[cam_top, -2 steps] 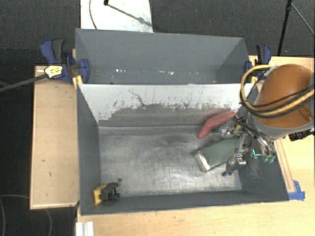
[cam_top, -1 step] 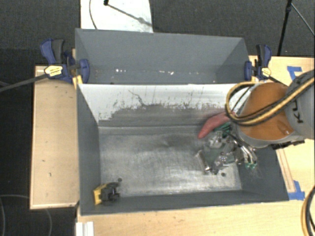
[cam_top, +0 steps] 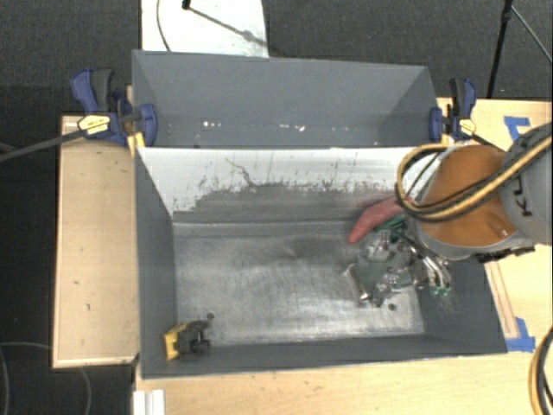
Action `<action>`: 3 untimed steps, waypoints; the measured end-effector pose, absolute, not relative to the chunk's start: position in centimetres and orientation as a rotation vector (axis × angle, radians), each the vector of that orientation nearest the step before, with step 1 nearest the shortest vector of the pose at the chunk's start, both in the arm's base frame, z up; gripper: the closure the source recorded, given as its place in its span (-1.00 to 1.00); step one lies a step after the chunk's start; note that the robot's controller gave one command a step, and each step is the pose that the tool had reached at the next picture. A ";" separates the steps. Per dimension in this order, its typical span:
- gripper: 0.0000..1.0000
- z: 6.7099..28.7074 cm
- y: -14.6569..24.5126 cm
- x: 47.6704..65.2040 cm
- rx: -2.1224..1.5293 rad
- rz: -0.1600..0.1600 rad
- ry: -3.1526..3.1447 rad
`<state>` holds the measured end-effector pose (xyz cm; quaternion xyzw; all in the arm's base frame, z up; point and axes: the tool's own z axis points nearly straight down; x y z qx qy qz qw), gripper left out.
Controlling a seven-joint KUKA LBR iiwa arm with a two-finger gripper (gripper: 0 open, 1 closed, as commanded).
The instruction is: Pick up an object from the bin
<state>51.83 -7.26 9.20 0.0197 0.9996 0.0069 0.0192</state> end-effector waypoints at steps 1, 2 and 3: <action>1.00 9.5 -7.2 51.5 0.067 0.019 3.105; 1.00 11.5 -9.1 52.6 -0.197 0.014 3.136; 1.00 14.1 -10.8 53.0 -0.441 -0.008 3.097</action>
Offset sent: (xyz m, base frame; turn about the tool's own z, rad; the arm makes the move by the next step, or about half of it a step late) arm 0.0448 -0.0616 0.0818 -0.4489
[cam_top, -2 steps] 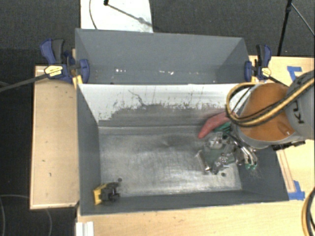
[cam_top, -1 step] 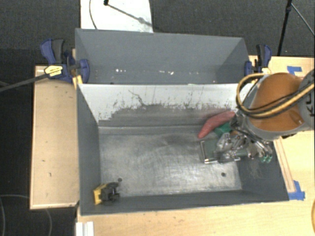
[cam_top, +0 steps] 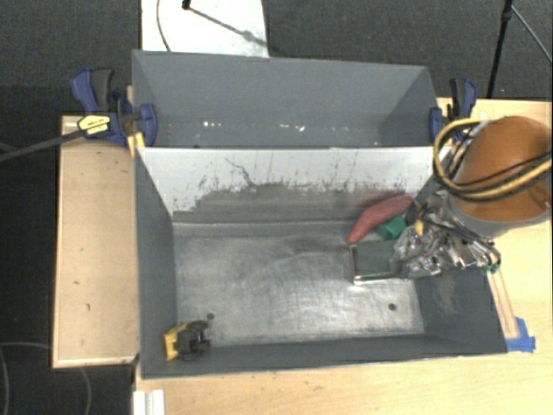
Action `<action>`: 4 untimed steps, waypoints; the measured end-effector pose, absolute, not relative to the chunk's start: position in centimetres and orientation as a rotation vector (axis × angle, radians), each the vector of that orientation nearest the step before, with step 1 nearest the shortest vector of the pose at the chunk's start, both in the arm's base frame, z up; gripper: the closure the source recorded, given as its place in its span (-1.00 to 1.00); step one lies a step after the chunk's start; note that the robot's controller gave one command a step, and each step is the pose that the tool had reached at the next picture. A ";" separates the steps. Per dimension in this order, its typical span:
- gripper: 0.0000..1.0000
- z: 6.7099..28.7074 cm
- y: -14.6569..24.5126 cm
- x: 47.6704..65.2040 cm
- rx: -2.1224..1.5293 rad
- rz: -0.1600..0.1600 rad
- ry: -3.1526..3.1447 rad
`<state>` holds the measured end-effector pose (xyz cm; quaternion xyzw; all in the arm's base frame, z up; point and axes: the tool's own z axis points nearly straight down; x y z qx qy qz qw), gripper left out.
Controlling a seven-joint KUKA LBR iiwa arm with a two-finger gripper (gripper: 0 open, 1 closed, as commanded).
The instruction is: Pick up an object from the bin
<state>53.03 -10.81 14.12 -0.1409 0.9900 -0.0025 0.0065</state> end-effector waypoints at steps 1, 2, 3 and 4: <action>1.00 14.0 -11.1 51.9 -0.177 0.001 3.135; 1.00 15.5 -11.2 54.3 -0.513 -0.001 3.096; 1.00 14.9 -7.6 56.3 -0.709 -0.002 3.054; -1.00 16.4 -4.9 57.7 -0.868 -0.001 3.013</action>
Offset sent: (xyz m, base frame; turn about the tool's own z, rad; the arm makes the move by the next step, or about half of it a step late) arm 0.0496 -0.0069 0.0354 -0.4941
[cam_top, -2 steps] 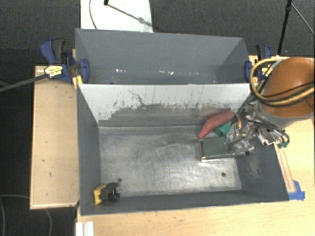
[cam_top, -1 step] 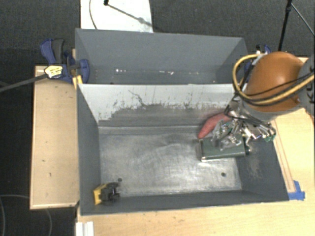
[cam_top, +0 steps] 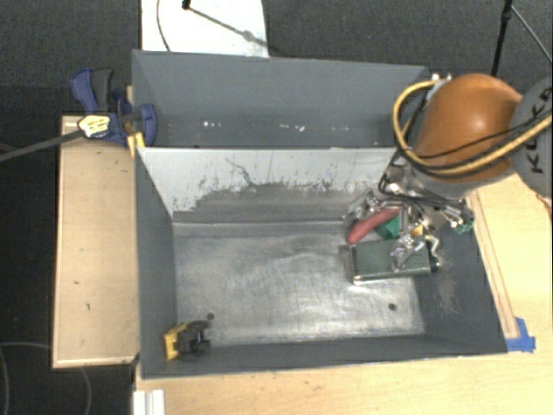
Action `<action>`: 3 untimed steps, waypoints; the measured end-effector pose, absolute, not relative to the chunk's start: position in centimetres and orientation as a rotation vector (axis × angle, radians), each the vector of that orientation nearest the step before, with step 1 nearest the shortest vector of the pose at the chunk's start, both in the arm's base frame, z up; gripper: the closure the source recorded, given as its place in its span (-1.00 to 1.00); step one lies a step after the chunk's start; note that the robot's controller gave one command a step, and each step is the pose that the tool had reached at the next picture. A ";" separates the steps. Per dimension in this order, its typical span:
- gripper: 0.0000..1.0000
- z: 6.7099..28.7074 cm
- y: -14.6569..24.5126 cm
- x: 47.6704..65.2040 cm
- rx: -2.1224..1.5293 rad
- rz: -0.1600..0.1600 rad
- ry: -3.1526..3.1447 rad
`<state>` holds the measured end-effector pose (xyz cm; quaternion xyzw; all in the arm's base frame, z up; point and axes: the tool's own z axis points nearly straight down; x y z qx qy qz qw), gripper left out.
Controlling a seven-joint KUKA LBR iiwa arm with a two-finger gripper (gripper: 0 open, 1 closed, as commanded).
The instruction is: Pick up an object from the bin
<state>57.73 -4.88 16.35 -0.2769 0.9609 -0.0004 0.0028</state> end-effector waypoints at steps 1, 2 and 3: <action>-1.00 16.5 -4.7 57.9 -0.929 -0.001 2.995; -1.00 18.0 -5.8 57.6 -1.031 -0.001 2.960; 1.00 8.2 -11.9 58.2 -0.687 0.029 3.068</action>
Offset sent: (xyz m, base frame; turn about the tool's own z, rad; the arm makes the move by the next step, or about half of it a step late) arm -0.0040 -0.0176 0.0229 -0.1498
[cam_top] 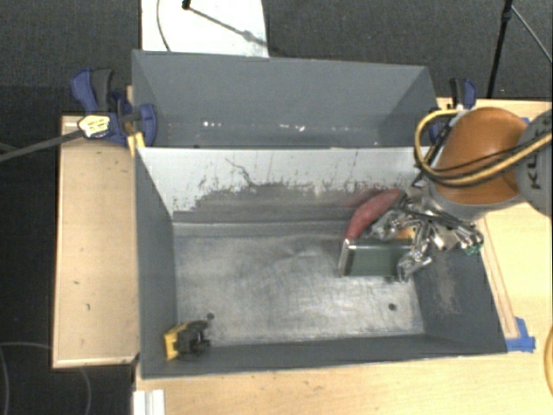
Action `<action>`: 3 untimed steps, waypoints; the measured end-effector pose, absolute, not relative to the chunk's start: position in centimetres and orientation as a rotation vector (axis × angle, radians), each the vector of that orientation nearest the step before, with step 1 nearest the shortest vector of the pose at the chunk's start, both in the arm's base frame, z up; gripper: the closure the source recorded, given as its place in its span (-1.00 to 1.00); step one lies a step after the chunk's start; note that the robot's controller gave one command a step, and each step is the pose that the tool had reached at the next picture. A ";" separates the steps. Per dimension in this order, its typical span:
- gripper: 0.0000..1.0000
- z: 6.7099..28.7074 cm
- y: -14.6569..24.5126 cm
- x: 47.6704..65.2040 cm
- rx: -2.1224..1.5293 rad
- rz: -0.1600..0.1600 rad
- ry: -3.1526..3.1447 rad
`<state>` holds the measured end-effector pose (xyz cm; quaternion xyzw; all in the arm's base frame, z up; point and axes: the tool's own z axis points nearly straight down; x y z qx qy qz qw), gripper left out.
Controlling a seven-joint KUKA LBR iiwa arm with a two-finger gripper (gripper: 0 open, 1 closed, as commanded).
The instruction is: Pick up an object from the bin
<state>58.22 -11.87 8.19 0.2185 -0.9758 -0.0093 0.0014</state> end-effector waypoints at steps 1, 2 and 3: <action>1.00 8.2 -11.9 58.2 0.686 -0.029 -3.063; 1.00 10.1 -11.6 57.7 0.578 -0.019 -3.079; 1.00 12.7 -11.7 58.0 0.644 0.002 -3.079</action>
Offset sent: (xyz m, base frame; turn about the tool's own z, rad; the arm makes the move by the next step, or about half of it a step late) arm -0.0023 0.0026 0.0594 0.1591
